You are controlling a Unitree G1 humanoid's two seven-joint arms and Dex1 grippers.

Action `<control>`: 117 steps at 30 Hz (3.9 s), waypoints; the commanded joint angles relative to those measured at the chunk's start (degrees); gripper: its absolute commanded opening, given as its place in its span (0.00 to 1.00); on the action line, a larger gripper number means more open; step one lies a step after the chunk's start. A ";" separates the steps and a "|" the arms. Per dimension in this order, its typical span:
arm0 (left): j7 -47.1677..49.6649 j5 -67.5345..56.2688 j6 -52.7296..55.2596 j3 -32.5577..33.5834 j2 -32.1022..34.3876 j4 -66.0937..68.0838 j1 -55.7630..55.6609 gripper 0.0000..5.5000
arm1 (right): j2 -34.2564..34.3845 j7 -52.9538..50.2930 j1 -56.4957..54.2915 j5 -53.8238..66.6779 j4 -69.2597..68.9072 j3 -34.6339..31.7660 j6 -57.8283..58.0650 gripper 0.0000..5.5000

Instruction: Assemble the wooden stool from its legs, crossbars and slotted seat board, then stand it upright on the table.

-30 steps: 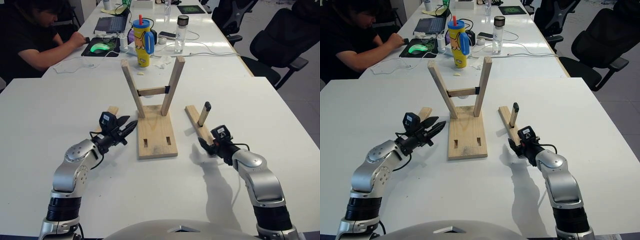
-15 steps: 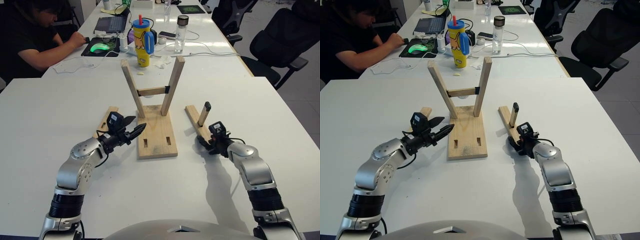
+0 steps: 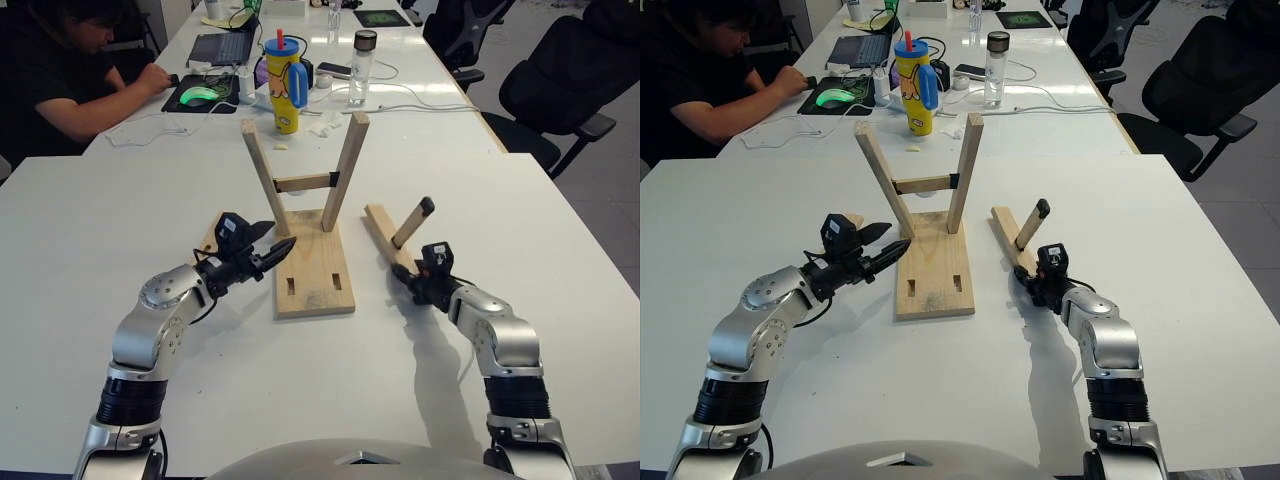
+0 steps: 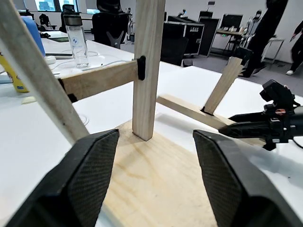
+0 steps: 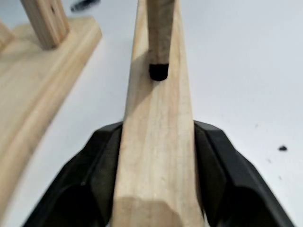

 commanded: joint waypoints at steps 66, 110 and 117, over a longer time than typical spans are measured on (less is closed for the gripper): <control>-18.55 -42.79 29.28 21.22 28.37 5.46 -3.77 0.38 | -29.85 39.09 0.74 11.70 -11.06 22.80 -9.35 0.65; -35.20 -10.30 8.09 1.92 28.68 16.25 -18.47 0.38 | -19.83 26.41 0.43 -19.88 8.60 29.38 -37.39 0.65; -38.42 -8.03 7.27 -2.68 27.93 17.95 -22.84 0.38 | -19.08 25.25 -0.17 -21.26 10.90 29.64 -36.69 0.65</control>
